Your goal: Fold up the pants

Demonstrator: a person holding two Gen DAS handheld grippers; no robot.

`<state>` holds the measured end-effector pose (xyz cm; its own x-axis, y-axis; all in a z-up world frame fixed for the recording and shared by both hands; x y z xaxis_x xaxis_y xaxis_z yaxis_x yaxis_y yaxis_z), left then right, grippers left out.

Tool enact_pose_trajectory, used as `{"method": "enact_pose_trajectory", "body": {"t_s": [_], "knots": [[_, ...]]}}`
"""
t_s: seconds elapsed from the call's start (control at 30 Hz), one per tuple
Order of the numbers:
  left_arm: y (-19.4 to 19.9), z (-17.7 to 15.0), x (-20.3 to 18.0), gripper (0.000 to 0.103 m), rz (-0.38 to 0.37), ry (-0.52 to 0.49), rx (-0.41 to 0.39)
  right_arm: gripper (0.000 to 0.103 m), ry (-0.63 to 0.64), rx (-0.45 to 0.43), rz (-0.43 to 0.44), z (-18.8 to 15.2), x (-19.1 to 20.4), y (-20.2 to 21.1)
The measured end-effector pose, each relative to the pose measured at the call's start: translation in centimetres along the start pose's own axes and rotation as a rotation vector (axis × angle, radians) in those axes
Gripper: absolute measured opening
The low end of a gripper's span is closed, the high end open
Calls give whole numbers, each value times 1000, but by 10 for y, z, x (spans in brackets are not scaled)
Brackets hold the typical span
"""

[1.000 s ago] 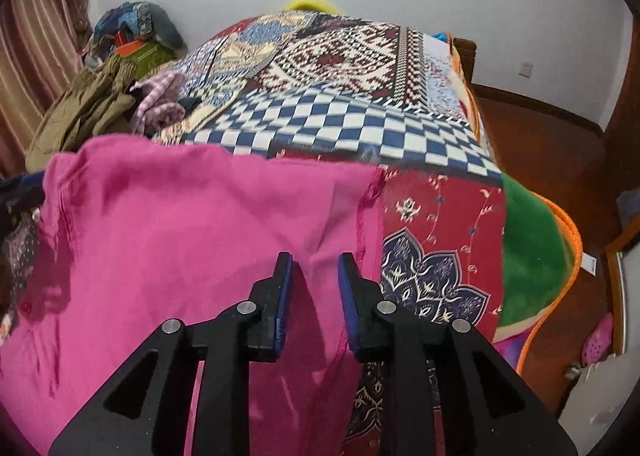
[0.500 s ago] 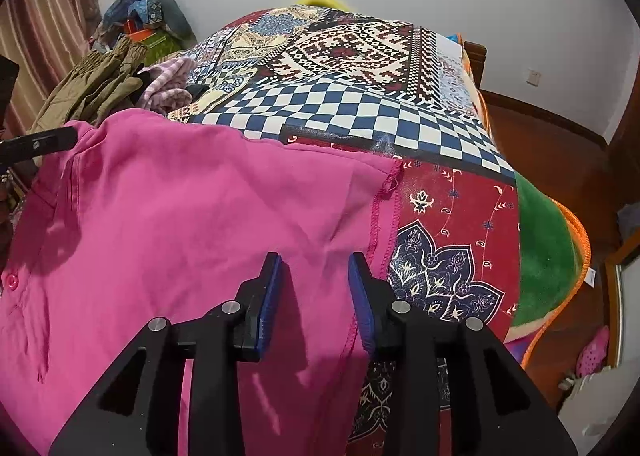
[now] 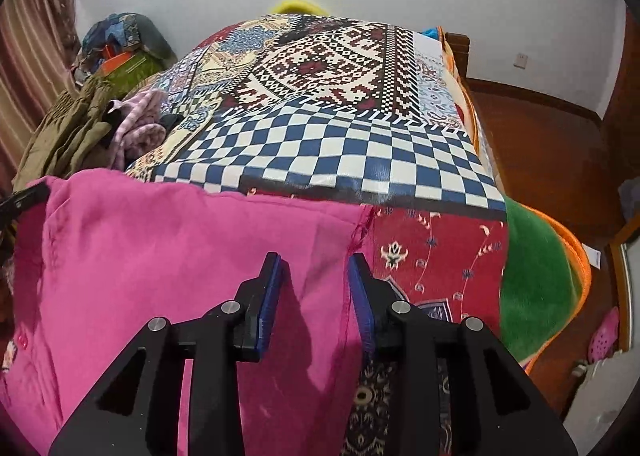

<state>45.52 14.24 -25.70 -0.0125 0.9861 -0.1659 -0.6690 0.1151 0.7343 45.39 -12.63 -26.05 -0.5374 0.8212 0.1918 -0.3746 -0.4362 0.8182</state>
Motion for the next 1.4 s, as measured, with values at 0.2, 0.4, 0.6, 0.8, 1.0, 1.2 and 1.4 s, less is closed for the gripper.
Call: {"method": "enact_pose_trajectory", "body": {"t_s": [0.2, 0.4, 0.6, 0.8, 1.0, 1.2, 1.4], "knots": [[0, -3, -1, 3, 18, -23, 1, 48, 16, 17, 15, 4, 4, -11], [-3, -5, 0, 3, 21, -20, 5, 55, 75, 33, -29, 6, 12, -19], [-5, -6, -1, 3, 23, -28, 4, 15, -25, -10, 26, 7, -7, -10], [-5, -7, -2, 3, 39, -43, 1, 6, 33, -44, -18, 4, 3, -2], [3, -5, -7, 3, 38, -53, -9, 4, 23, -100, -16, 5, 3, 22], [20, -2, -12, 3, 28, -47, -19, 4, 15, -155, -7, 7, 4, 61], [50, 1, -26, 3, 22, -70, -47, 4, 18, -217, -8, 7, 16, 102]]}}
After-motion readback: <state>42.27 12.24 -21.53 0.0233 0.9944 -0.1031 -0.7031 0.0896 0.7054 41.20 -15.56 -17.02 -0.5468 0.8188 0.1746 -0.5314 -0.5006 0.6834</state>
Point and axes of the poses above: each gripper's, at about its wrist camera, not at the fingertips, and y roughly against the way its jaws point, x to its left, z to its top, the point moved 7 cm from there along -y, roughly the way its jaws point, and after that the axes turned 3 degrees about x, right-handed, at the moved point
